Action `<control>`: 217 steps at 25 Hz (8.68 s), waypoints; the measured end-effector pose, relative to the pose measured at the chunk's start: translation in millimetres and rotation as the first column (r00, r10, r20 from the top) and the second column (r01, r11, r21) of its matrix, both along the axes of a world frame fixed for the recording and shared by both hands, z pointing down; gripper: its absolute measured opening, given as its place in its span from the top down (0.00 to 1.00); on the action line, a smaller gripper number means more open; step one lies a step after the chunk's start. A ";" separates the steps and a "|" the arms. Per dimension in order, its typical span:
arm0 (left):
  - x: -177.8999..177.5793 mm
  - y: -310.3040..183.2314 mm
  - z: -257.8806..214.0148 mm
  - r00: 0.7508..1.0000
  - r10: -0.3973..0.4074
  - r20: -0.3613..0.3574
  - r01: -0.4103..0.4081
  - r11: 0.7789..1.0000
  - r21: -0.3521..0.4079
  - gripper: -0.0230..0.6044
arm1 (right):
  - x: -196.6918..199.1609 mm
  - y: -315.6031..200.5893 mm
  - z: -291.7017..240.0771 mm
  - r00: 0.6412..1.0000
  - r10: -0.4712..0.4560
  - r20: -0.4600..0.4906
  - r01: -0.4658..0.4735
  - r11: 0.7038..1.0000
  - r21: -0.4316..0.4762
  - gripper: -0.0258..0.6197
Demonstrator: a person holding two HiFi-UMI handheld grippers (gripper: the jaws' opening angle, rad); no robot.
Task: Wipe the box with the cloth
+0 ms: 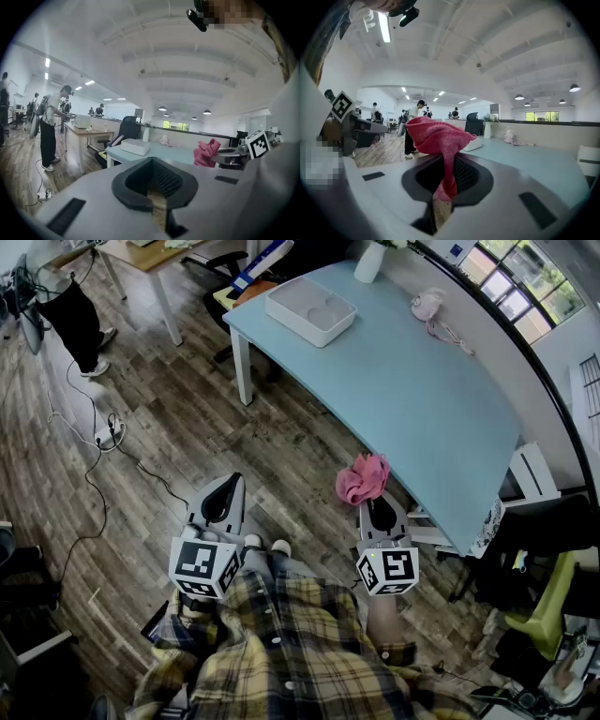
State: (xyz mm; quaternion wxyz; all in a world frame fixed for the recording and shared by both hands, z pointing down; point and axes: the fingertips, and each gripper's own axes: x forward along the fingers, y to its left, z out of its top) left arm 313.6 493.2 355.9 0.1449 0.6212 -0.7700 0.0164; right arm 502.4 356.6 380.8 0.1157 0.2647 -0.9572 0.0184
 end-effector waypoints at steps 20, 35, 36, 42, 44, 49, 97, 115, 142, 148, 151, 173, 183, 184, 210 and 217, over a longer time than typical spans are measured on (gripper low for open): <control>-94.0 -24.7 21.2 0.998 -0.068 0.005 0.068 0.997 -0.035 0.91 | -108.5 -34.0 13.7 0.996 -0.092 0.009 0.092 0.996 -0.016 0.90; -268.6 -65.4 24.5 1.000 0.000 -0.019 -0.001 0.998 -0.060 0.65 | -274.6 -74.9 8.0 0.999 -0.039 0.003 0.039 0.999 -0.015 0.90; -277.2 -66.2 25.4 1.000 0.001 -0.025 -0.002 0.998 -0.064 0.64 | -280.2 -77.0 7.8 1.000 -0.030 0.000 0.030 0.999 -0.017 0.90; -314.8 -69.1 30.8 0.999 -0.010 -0.043 0.007 0.997 -0.074 0.60 | -304.9 -86.4 9.1 0.999 0.000 -0.032 -0.001 1.000 -0.025 0.90; -321.2 -70.9 34.8 0.998 -0.012 -0.055 0.008 0.997 -0.082 0.59 | -307.9 -88.6 10.4 0.999 0.008 -0.043 -0.009 1.000 -0.029 0.89; -331.4 -86.6 48.3 0.998 -0.003 -0.060 -0.004 0.994 -0.111 0.56 | -314.6 -104.3 21.2 0.998 0.026 -0.056 -0.028 0.999 -0.045 0.90; -388.4 -557.1 35.8 0.787 0.616 -0.040 -0.615 0.778 -0.131 0.58 | -349.5 -413.7 2.4 0.825 0.565 -0.026 -0.566 0.824 -0.032 0.90; -389.9 -587.7 69.6 0.685 0.722 -0.096 -0.723 0.659 -0.205 0.60 | -370.6 -431.0 8.2 0.769 0.638 -0.049 -0.639 0.768 -0.038 0.90; -382.5 -578.2 150.0 0.682 0.679 -0.271 -0.729 0.599 -0.331 0.79 | -395.9 -434.3 34.9 0.828 0.555 -0.085 -0.561 0.821 -0.106 0.90; -379.1 -571.8 165.6 0.675 0.677 -0.295 -0.734 0.574 -0.364 0.79 | -393.9 -431.8 39.5 0.827 0.556 -0.090 -0.563 0.819 -0.114 0.90; -375.1 -568.7 168.7 0.668 0.689 -0.280 -0.737 0.562 -0.374 0.79 | -392.0 -430.3 40.6 0.829 0.552 -0.092 -0.559 0.821 -0.117 0.90; -373.3 -567.8 167.7 0.693 0.684 -0.228 -0.713 0.601 -0.361 0.81 | -440.0 -459.4 43.2 0.928 0.344 -0.145 -0.353 0.935 -0.040 0.89; -373.5 -568.0 168.5 0.710 0.668 -0.222 -0.698 0.625 -0.350 0.82 | -507.9 -495.8 75.3 0.947 0.120 -0.298 -0.138 0.990 -0.039 0.90; -373.8 -567.9 168.6 0.712 0.666 -0.223 -0.696 0.628 -0.349 0.82 | -513.5 -499.1 80.5 0.941 0.099 -0.324 -0.118 0.992 -0.041 0.89; -374.5 -567.6 166.9 0.722 0.656 -0.219 -0.687 0.647 -0.330 0.82 | -543.7 -527.3 131.7 0.820 -0.121 -0.559 0.038 0.987 -0.157 0.90; -375.4 -567.0 167.2 0.726 0.654 -0.214 -0.684 0.650 -0.332 0.82 | -515.5 -528.6 133.3 0.808 -0.099 -0.581 -0.003 0.985 -0.171 0.90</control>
